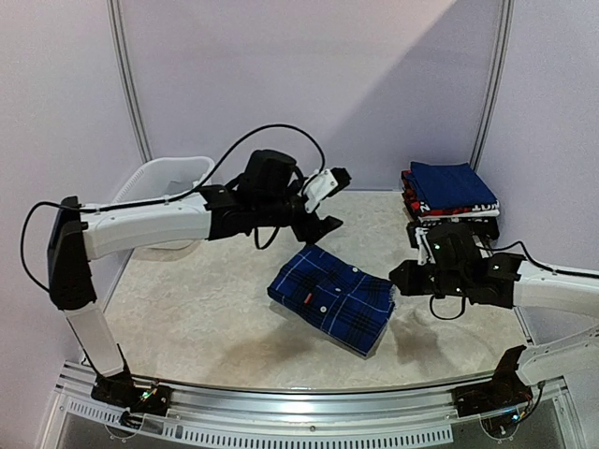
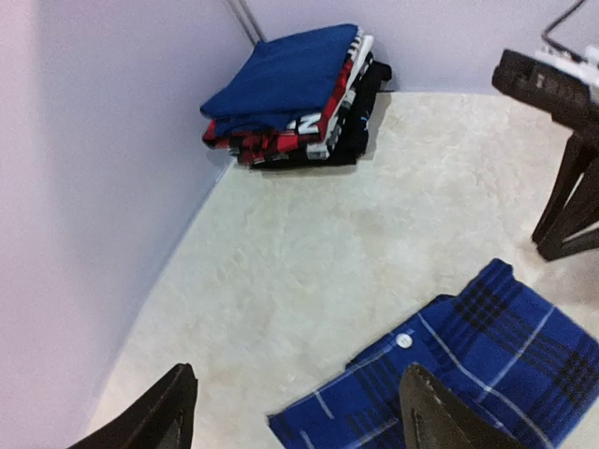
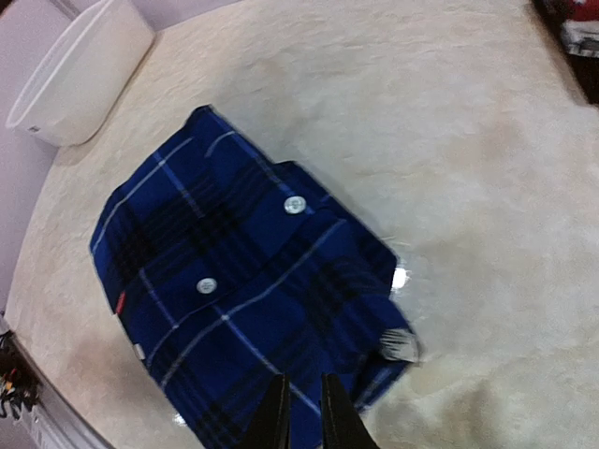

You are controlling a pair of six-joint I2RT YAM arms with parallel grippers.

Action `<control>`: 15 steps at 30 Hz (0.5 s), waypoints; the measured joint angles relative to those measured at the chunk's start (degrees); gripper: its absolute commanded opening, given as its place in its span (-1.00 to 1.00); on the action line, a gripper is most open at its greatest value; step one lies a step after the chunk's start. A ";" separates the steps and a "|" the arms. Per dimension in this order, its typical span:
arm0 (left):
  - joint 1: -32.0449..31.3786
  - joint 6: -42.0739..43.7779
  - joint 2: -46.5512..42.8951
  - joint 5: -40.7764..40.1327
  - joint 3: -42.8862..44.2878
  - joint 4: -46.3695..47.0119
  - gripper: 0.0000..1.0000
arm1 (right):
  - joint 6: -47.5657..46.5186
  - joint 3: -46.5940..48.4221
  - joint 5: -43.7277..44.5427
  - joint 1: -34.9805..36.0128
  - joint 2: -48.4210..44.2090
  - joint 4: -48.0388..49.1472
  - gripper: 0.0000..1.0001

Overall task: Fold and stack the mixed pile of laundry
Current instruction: Smooth out the square-folded shirt at the center of the board.

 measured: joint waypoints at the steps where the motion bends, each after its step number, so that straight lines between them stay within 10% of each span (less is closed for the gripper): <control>1: 0.42 -2.58 -1.92 -0.02 -3.28 0.68 0.11 | -0.61 0.70 -2.89 0.22 1.81 1.38 -0.82; 4: 2.43 -10.14 -5.38 1.77 -12.24 2.34 -0.23 | -2.58 3.43 -9.84 1.88 8.22 4.79 -0.94; 15: 7.50 -24.74 -4.61 9.92 -28.04 8.59 -0.29 | -4.04 7.58 -24.20 5.57 22.77 11.04 -1.00</control>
